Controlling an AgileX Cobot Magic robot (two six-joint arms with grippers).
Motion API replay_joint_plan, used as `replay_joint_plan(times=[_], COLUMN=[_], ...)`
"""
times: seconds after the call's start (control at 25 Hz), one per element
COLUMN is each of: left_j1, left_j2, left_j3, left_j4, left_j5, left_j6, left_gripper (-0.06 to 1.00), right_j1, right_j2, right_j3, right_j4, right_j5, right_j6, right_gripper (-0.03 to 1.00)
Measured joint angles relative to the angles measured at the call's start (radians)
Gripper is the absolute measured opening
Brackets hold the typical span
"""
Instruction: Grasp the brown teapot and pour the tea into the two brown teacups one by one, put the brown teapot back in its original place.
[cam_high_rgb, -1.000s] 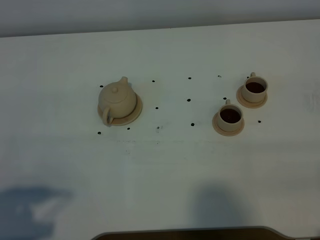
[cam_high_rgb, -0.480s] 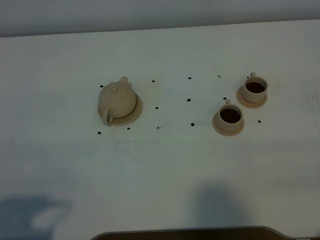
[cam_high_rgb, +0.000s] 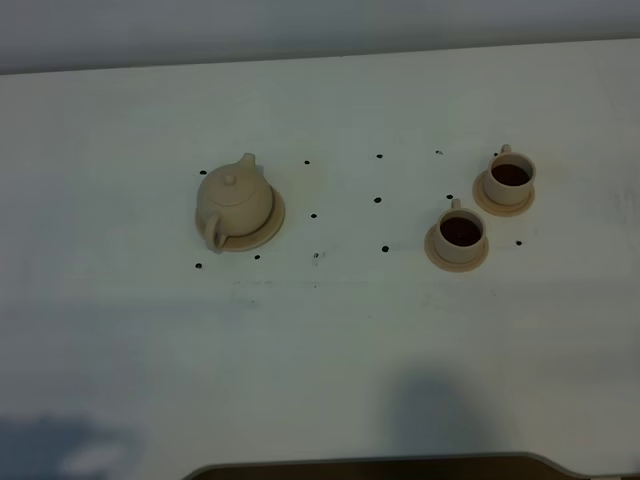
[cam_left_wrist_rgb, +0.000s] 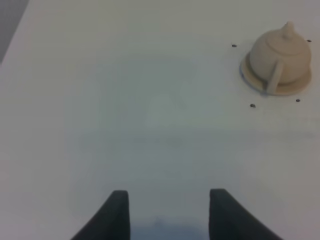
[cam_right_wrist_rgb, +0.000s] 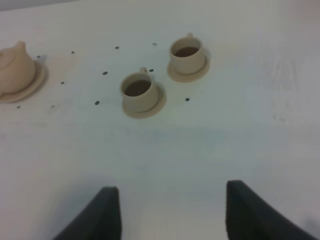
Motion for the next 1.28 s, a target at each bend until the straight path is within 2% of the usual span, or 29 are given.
replay_joint_plan(times=[1.28], left_j1=[0.0], left_j2=[-0.008], left_j3=[0.0], left_j4=[0.0], left_j5=[0.0], left_j6=[0.003], left_gripper=[0.41], right_j1=[0.0], right_j2=[0.0], right_j3=[0.0], right_j4=[0.0], right_j5=[0.0], right_j6=[0.0], right_gripper=[0.48])
